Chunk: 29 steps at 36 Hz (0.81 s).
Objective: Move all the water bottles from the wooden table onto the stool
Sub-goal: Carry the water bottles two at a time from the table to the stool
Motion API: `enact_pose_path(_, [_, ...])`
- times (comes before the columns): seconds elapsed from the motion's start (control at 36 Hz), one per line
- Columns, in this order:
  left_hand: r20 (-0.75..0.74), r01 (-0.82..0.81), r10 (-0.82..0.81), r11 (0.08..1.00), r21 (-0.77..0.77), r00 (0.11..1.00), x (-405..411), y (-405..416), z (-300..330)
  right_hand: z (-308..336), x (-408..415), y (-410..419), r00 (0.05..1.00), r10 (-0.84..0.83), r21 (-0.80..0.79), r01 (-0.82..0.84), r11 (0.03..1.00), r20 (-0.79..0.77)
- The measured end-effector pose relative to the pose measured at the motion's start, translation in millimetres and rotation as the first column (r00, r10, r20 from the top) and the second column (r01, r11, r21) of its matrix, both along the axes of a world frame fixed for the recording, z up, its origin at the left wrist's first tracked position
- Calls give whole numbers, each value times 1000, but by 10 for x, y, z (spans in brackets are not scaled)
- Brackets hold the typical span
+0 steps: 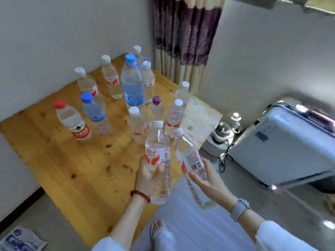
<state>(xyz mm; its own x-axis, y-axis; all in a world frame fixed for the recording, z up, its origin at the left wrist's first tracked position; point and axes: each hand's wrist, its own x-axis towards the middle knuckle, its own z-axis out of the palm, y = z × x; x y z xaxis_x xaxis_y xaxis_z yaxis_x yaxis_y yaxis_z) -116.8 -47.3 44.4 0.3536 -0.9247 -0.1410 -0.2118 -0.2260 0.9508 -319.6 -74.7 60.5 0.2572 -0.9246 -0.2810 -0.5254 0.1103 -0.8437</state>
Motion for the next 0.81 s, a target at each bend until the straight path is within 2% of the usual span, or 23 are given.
enact_pose_path(0.19, [-94, 332, -336, 942, -51, 937, -1581, -90, 287, 267, -1513, 558, 932, -358, -24, 360, 933, 51])
enact_pose_path(0.33, [-244, 591, -576, 807, -14, 780, -3105, 232, 426, 371, -2845, 1331, 770, -622, 10, 628, 779, 139])
enact_pose_path(0.47, [-355, 737, -689, 676, -1, 632, -4541, 676, 430, 401, -3981, 2152, 571, -810, 16, 816, 578, 136])
enact_pose_path(0.64, [-371, 914, -850, 407, -9, 375, -6163, 1243, 415, 354, -5122, 3088, 244, -965, -32, 970, 242, 97])
enact_pose_path(0.81, [-299, 996, -950, 89, 15, 89, -7686, 1635, 430, 289, -6169, 3837, 5, -988, -44, 999, -1, 153])
